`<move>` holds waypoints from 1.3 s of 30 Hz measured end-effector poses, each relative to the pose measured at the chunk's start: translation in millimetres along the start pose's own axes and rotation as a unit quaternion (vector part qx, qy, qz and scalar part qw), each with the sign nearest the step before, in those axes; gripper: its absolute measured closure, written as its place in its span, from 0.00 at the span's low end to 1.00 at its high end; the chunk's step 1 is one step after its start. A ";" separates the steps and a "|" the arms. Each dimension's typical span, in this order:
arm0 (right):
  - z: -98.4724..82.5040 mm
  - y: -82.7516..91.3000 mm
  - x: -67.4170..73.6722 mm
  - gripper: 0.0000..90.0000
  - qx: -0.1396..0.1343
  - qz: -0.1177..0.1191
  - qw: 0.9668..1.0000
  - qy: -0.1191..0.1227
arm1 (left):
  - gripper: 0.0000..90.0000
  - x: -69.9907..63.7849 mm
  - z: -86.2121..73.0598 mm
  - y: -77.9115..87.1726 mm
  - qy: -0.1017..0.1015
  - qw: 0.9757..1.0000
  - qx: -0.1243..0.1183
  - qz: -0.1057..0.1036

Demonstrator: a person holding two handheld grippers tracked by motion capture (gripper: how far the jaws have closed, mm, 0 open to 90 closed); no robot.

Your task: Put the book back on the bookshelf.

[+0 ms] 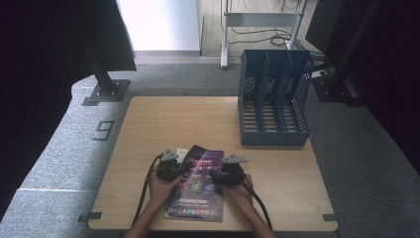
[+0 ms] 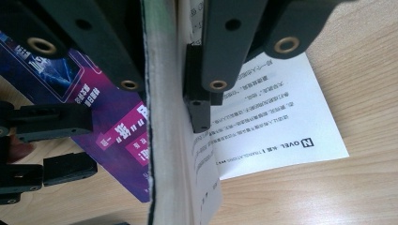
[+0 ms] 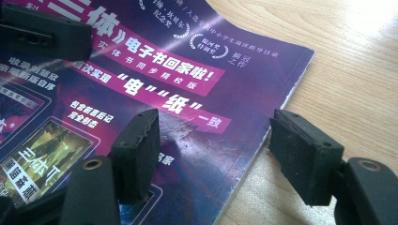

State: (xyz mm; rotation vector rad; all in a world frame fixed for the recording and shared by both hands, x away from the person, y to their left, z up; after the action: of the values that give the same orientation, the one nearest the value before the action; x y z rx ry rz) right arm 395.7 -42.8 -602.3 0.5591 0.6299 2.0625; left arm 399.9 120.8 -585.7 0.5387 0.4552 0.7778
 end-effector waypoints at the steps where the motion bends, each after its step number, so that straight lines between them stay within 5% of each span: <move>1: 0.0 0.0 0.0 0.37 0.000 0.000 1.000 0.000 | 0.94 -0.3 0.3 0.2 -0.001 1.000 -0.001 0.000; 15: -0.4 0.6 -0.8 0.32 0.002 0.006 1.000 0.000 | 0.96 -12.8 12.0 13.3 -0.024 0.999 -0.043 -0.018; 21: -0.6 4.5 -11.6 0.30 0.000 0.010 1.000 -0.016 | 0.96 -19.3 17.2 18.7 -0.040 0.997 -0.056 -0.018; 29: 10.0 17.4 -20.6 0.31 -0.038 0.025 0.998 -0.035 | 0.96 -27.8 25.7 30.5 -0.056 0.995 -0.075 -0.018; 39: 23.0 32.1 -9.7 0.29 -0.061 0.061 0.996 -0.029 | 0.96 -37.8 33.8 42.0 -0.065 0.993 -0.094 -0.024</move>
State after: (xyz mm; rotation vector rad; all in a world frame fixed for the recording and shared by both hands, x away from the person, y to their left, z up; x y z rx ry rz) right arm 394.5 -61.4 -566.1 0.5968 0.4407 2.1748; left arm 372.9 107.5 -527.0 0.3982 0.2691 0.7259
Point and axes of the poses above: each handheld gripper's, and its own axes: y roughly backward along the jaws, z roughly out of its top, x roughly to its left, the point moved 8 cm from there along -y, roughly forward along the jaws, and after that the axes turned 1 degree about -y, right-handed, at the moved point
